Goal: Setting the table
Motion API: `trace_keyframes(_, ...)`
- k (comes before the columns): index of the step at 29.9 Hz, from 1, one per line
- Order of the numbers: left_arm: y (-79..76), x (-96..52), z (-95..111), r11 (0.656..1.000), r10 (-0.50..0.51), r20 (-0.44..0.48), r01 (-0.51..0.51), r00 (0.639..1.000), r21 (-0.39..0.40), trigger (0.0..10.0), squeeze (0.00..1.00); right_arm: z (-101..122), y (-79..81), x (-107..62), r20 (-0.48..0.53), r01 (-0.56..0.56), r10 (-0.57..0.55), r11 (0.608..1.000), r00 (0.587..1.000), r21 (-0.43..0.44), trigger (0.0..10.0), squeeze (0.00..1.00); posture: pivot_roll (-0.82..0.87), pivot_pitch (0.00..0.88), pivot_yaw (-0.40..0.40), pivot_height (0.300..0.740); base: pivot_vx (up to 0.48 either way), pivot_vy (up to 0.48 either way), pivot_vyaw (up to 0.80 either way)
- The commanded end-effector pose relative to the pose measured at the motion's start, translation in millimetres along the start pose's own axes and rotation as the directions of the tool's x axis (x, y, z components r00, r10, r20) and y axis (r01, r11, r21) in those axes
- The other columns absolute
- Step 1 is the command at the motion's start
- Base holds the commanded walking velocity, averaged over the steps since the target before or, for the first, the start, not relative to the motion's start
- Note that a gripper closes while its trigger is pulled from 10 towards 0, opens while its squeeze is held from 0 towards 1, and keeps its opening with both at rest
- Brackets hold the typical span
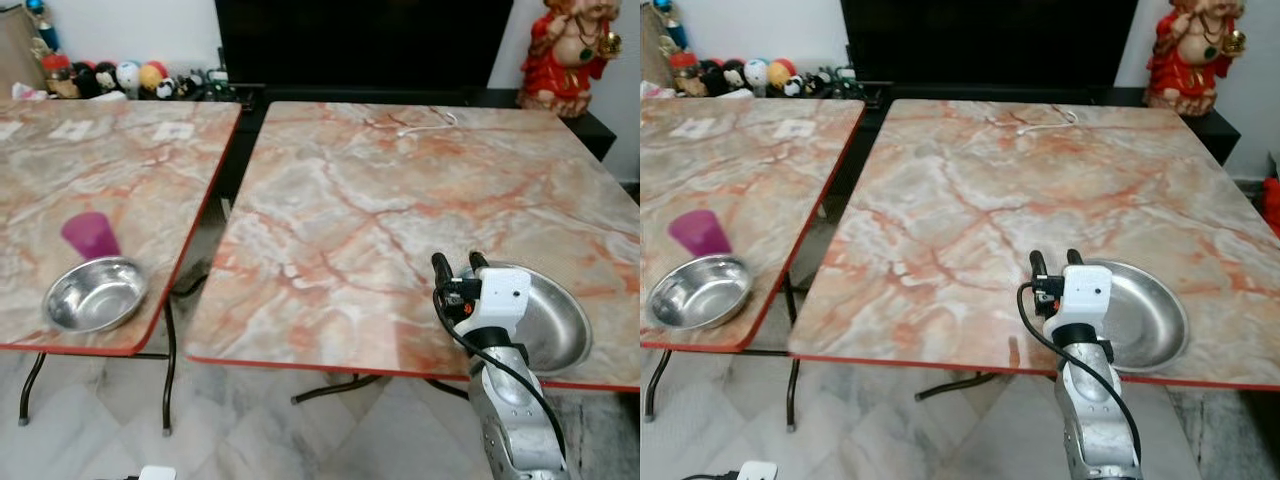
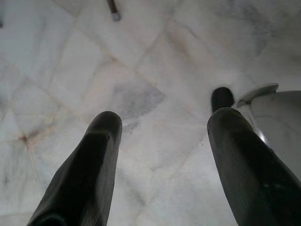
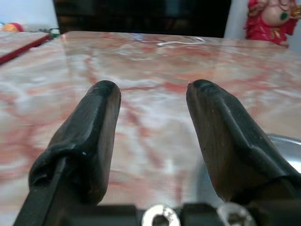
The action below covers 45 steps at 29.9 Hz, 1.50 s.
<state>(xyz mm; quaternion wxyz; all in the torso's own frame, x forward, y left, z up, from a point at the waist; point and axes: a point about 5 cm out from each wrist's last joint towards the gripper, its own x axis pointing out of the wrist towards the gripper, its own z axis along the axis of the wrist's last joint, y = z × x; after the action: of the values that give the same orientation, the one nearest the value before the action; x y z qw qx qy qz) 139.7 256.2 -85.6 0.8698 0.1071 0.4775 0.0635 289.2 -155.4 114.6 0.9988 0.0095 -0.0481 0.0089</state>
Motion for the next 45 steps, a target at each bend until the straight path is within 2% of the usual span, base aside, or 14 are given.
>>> trace_keyframes(1, 5.5, -1.6, -6.0, 1.000, 0.008, -0.019, -0.008, 1.000, -0.004, 10.0, 0.00, -2.6, 6.7, 0.1, -0.002, -0.017, 0.017, 1.000, 1.000, 0.000, 10.0, 0.00, -0.11, 0.000, 0.012, 0.740, 0.000, 0.480, 0.00)
trace_keyframes(17, 8.7, -3.6, -14.2, 1.000, 0.014, -0.049, -0.015, 0.999, -0.007, 10.0, 0.00, -2.0, 23.4, 9.9, 0.005, -0.058, 0.058, 0.998, 0.998, 0.006, 10.0, 0.00, -0.08, 0.000, -0.004, 0.740, 0.000, 0.480, 0.00)
trace_keyframes(28, 1.1, -3.2, -14.7, 1.000, 0.012, -0.053, -0.013, 0.999, -0.017, 10.0, 0.00, -3.1, 22.3, 14.8, 0.005, -0.050, 0.050, 0.999, 0.999, -0.004, 10.0, 0.00, -0.08, 0.000, -0.009, 0.740, 0.000, 0.480, 0.00)
trace_keyframes(37, -7.9, -3.0, -13.2, 1.000, -0.005, -0.030, 0.005, 1.000, -0.026, 10.0, 0.00, -5.8, 22.1, 15.8, 0.000, -0.041, 0.041, 0.999, 0.999, 0.000, 10.0, 0.00, -0.08, 0.000, -0.007, 0.740, 0.000, 0.064, 0.00)
trace_keyframes(45, -6.1, -1.6, -7.2, 0.999, 0.001, -0.011, -0.001, 1.000, -0.037, 10.0, 0.00, -9.2, 18.1, 15.1, -0.026, -0.014, 0.015, 1.000, 1.000, 0.023, 10.0, 0.00, -0.08, 0.000, -0.010, 0.740, 0.000, 0.000, 0.00)
